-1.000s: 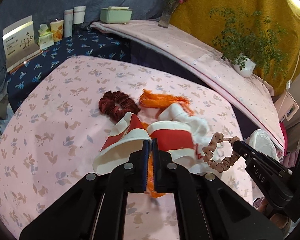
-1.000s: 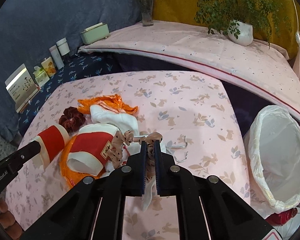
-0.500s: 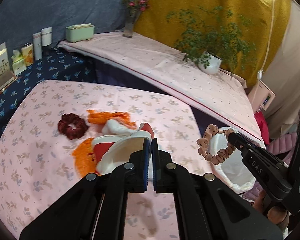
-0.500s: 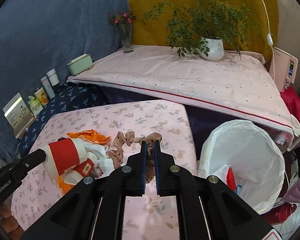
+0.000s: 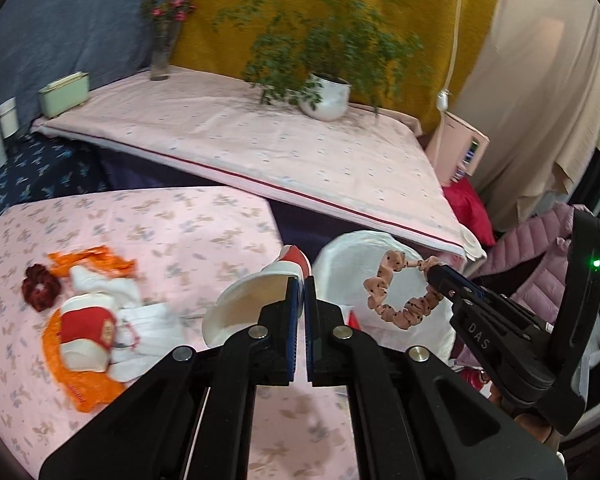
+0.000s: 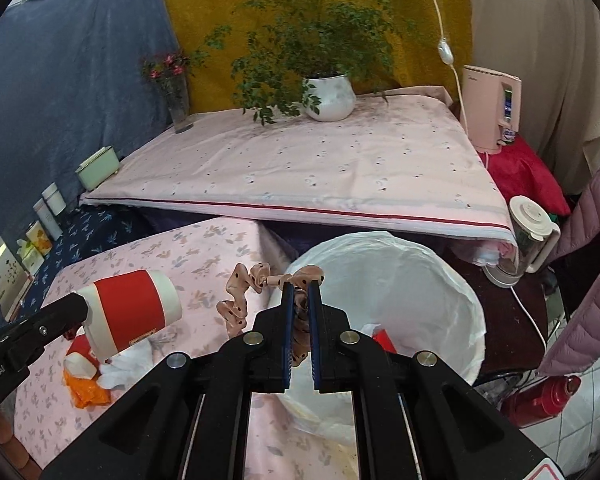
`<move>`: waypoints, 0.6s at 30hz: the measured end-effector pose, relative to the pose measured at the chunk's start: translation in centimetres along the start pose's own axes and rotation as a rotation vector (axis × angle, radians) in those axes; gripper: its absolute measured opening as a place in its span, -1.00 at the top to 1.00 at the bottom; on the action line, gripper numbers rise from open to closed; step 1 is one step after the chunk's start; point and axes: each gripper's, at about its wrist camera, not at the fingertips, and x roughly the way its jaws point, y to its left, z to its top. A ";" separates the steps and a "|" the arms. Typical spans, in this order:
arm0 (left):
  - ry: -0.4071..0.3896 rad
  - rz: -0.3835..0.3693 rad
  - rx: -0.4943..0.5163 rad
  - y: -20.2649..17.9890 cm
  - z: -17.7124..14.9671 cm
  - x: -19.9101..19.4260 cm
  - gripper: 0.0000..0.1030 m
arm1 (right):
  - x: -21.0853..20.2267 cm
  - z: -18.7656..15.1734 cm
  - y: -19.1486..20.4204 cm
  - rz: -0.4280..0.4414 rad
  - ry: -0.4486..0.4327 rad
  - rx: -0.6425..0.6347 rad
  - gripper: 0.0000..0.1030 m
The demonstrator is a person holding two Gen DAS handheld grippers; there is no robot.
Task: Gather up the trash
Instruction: 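Carry the paper cup and beaded bracelet to the bin and release them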
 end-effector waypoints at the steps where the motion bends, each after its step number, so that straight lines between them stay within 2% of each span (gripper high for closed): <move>1: 0.006 -0.011 0.007 -0.8 0.1 0.5 0.95 | -0.1 -0.1 -0.9 -0.009 0.001 0.008 0.87; 8: 0.050 -0.098 0.056 -4.9 0.3 3.6 0.95 | 0.3 -0.4 -5.3 -0.057 0.009 0.055 0.87; 14: 0.086 -0.139 0.084 -7.6 0.1 6.1 0.94 | 0.8 -0.7 -7.7 -0.087 0.023 0.090 0.87; 18: 0.116 -0.156 0.087 -8.5 0.2 7.3 0.82 | 1.2 -0.9 -8.9 -0.097 0.035 0.102 0.87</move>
